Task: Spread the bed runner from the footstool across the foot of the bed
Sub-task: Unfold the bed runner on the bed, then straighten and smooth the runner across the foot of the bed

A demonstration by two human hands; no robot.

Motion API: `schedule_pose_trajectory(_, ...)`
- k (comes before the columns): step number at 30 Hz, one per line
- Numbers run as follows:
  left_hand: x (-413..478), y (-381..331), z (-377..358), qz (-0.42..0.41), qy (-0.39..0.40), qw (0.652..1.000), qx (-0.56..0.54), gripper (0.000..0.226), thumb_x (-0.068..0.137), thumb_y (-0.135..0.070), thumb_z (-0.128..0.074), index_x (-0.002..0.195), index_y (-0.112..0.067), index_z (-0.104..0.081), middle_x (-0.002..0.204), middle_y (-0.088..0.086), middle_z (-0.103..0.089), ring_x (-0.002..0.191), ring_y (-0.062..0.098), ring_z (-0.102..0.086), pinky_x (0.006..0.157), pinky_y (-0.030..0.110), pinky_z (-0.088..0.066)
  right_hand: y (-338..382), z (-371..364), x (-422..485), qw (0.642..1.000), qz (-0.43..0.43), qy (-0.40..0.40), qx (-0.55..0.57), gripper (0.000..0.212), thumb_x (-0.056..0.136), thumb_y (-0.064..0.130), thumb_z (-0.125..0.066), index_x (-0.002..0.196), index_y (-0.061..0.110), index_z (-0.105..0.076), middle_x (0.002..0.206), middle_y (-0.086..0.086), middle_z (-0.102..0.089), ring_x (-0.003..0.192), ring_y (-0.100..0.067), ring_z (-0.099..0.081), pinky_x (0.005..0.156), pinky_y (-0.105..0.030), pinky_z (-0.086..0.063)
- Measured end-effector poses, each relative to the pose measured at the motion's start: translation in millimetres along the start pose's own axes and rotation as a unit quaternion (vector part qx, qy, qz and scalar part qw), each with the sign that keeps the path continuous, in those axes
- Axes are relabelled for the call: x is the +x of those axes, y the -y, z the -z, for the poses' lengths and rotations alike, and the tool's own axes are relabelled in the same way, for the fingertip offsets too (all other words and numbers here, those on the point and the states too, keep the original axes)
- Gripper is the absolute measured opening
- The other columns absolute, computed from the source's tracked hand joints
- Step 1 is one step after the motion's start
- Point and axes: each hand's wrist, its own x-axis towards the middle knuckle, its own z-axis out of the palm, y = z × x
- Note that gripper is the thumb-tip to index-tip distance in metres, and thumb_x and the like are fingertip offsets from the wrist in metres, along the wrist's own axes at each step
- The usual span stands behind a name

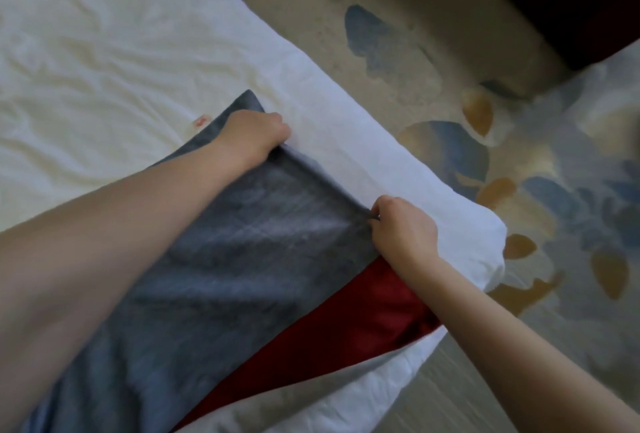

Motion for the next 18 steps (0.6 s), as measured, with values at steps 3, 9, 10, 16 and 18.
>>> schedule_pose_trajectory(3,16.8,-1.8,0.3,0.026,-0.031,0.998,-0.040,0.019,0.091,-0.004,-0.045,0.106,-0.002,-0.057,0.112,0.019,-0.055,0.096,0.040,-0.057,0.063,0.041,-0.039,-12.5,6.6,13.1,0.999,-0.001,-0.028,0.030,0.013,0.089,0.023,-0.052,0.095,0.016,-0.060,0.101,-0.007,-0.062,0.092,-0.033,-0.060,0.070,-0.035,-0.048)
schedule_pose_trajectory(9,61.7,-19.9,18.3,0.028,-0.060,0.997,-0.045,0.021,0.083,0.006,-0.049,0.103,0.002,-0.058,0.110,0.024,-0.054,0.093,0.044,-0.057,0.059,0.041,-0.035,-39.7,20.5,35.0,0.997,-0.021,-0.059,0.054,0.012,0.088,0.025,-0.054,0.094,0.017,-0.060,0.099,-0.005,-0.062,0.093,-0.031,-0.059,0.072,-0.037,-0.050)
schedule_pose_trajectory(10,68.4,-22.1,21.7,0.030,-0.060,0.997,-0.044,0.022,0.083,0.007,-0.049,0.103,0.003,-0.058,0.110,0.025,-0.054,0.092,0.044,-0.057,0.059,0.040,-0.034,-44.0,23.7,38.6,0.996,-0.024,-0.064,0.053,0.012,0.088,0.024,-0.054,0.094,0.017,-0.061,0.098,-0.006,-0.062,0.093,-0.032,-0.059,0.072,-0.038,-0.050)
schedule_pose_trajectory(16,109.9,-36.7,50.3,0.021,-0.090,0.995,-0.042,0.021,0.085,0.007,-0.047,0.103,0.002,-0.057,0.111,0.025,-0.053,0.094,0.045,-0.056,0.061,0.043,-0.039,-77.0,48.0,70.9,0.994,-0.055,-0.084,0.038,0.013,0.089,0.022,-0.057,0.096,0.013,-0.064,0.097,-0.009,-0.064,0.087,-0.032,-0.060,0.068,-0.038,-0.052)
schedule_pose_trajectory(18,122.8,-42.8,57.7,0.026,-0.099,0.994,-0.040,0.022,0.086,0.008,-0.047,0.103,0.002,-0.058,0.111,0.026,-0.053,0.095,0.046,-0.057,0.062,0.043,-0.038,-85.3,50.2,80.7,0.992,-0.070,-0.094,0.040,0.014,0.089,0.021,-0.057,0.098,0.013,-0.064,0.098,-0.010,-0.063,0.088,-0.033,-0.060,0.067,-0.036,-0.048)
